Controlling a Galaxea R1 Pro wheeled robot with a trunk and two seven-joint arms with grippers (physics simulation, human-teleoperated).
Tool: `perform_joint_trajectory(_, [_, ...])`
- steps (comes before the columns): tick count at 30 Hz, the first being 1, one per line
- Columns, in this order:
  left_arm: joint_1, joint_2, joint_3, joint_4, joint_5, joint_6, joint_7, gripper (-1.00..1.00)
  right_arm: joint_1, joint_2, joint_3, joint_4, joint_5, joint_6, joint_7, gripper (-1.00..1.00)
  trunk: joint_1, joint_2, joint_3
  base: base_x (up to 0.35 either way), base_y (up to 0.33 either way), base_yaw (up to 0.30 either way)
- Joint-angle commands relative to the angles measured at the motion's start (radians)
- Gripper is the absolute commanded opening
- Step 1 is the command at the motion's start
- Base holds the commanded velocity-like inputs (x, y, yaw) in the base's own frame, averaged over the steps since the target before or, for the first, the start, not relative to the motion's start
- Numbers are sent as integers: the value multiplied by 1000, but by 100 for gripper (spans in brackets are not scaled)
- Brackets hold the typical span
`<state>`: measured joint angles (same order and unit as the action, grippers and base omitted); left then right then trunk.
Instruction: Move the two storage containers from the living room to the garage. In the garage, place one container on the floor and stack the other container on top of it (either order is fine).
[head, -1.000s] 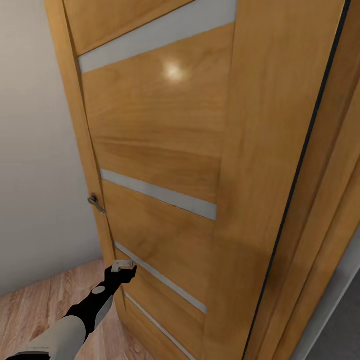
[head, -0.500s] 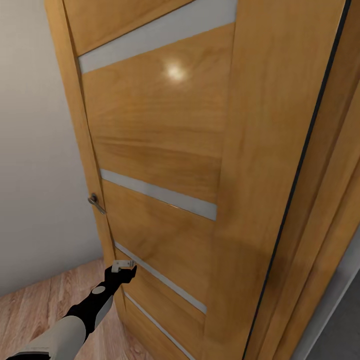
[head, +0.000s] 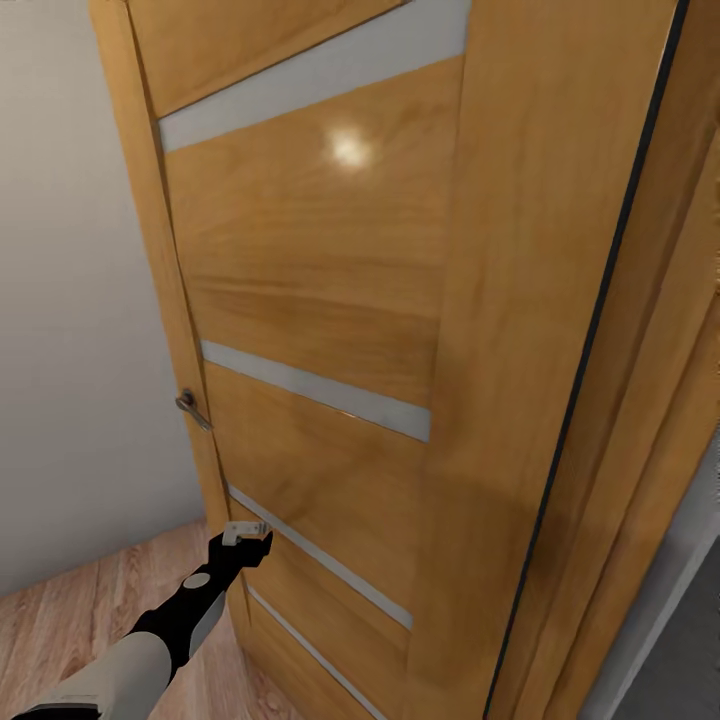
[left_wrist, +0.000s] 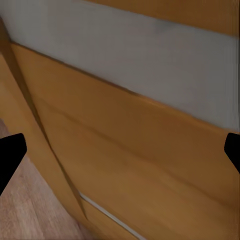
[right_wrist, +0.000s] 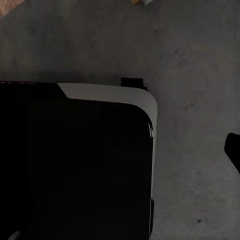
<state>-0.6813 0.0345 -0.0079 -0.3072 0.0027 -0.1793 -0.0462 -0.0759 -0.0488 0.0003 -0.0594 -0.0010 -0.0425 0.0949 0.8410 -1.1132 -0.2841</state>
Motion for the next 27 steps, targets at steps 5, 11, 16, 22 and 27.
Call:
perform_joint_trajectory(5, [-1, 1, -3, -4, 2, -4, -8, 100, -1, 0, 0, 1, 0, -4, 3, 100, 0, -1, 2, 0, 0, -29])
perform_joint_trajectory(11, [-1, 5, -3, -4, 2, -6, -8, 100, -1, 0, 0, 1, 0, -4, 3, 100, 0, -1, 3, 0, 0, -7])
perform_joint_trajectory(16, [-1, 6, -3, -4, 2, -6, -8, 100, -1, 0, 0, 1, 0, -4, 3, 100, 0, -1, 3, 0, 0, -1])
perform_joint_trajectory(22, [-1, 7, -3, -4, 2, -6, -8, 100, -1, 0, 0, 1, 0, -4, 3, 100, 0, -1, 3, 0, 0, 0])
perform_joint_trajectory(27, [-1, 7, -3, -4, 2, -6, -8, 100, -1, 0, 0, 1, 1, -4, 3, 100, 0, -1, 3, 0, 0, 0])
